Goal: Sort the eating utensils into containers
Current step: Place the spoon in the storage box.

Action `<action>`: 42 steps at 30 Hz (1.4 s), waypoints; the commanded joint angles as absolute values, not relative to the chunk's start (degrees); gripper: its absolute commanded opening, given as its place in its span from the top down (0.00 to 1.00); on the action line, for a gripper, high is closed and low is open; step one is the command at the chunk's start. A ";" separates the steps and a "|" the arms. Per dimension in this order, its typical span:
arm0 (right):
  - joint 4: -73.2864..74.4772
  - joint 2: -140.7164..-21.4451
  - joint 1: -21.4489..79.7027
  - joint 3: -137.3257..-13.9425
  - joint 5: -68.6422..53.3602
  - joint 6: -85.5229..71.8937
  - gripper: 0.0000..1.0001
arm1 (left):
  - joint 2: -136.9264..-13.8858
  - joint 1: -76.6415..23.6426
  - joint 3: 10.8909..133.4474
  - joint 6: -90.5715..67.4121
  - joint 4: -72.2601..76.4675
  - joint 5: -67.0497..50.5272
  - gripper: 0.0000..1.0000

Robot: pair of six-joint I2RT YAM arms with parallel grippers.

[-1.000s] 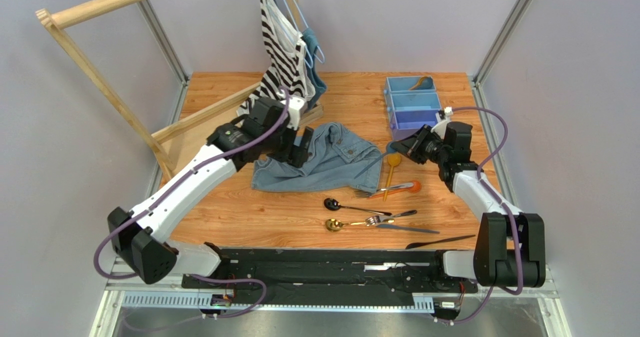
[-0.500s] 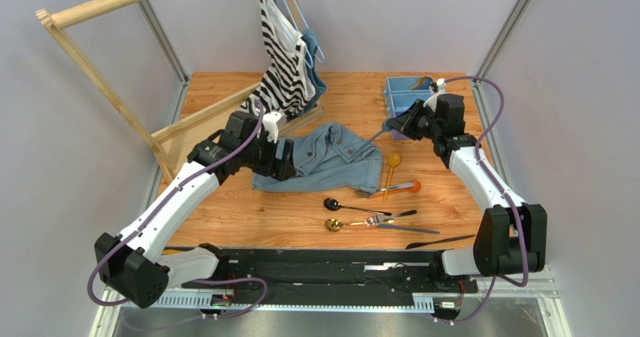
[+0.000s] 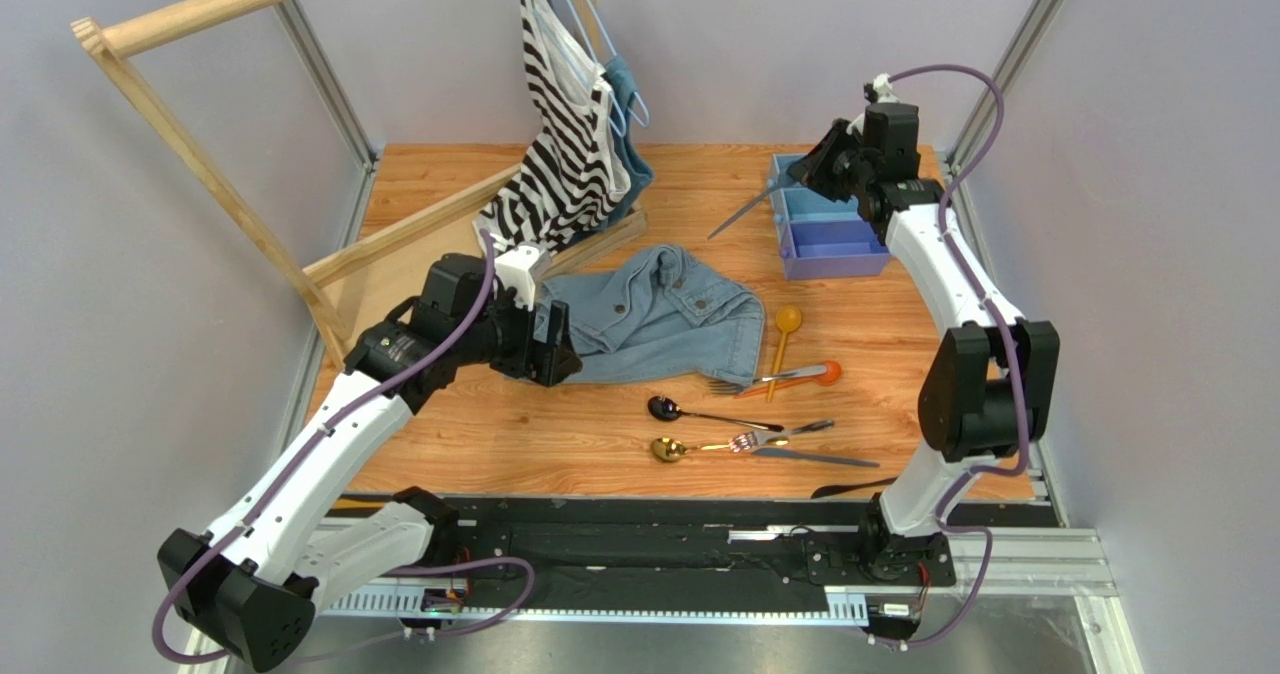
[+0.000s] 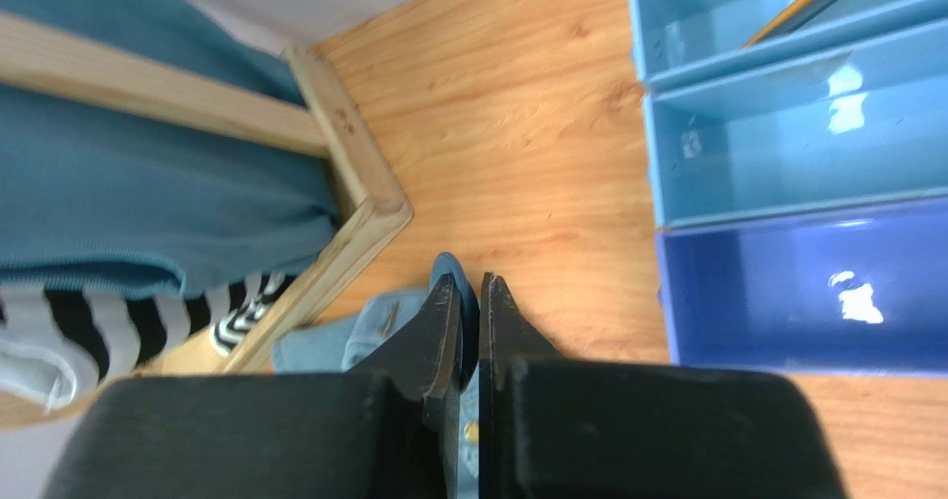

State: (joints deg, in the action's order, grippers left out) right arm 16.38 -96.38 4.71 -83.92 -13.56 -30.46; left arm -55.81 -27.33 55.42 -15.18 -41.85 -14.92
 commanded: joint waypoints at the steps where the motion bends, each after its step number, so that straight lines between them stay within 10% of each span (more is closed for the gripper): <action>1: 19.15 -101.59 3.60 -94.29 -8.01 -27.61 1.00 | -54.49 -27.07 55.46 -15.38 -40.43 -15.91 0.08; 42: 13.27 -137.11 -3.69 -132.63 15.20 -21.00 1.00 | -52.29 -26.81 53.97 -14.77 -39.99 -17.84 0.09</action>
State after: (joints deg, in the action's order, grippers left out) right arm 16.40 -135.11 -3.46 -130.15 13.87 -21.15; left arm -51.88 -27.22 54.04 -15.11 -41.25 -17.47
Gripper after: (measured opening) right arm 0.041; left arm 0.912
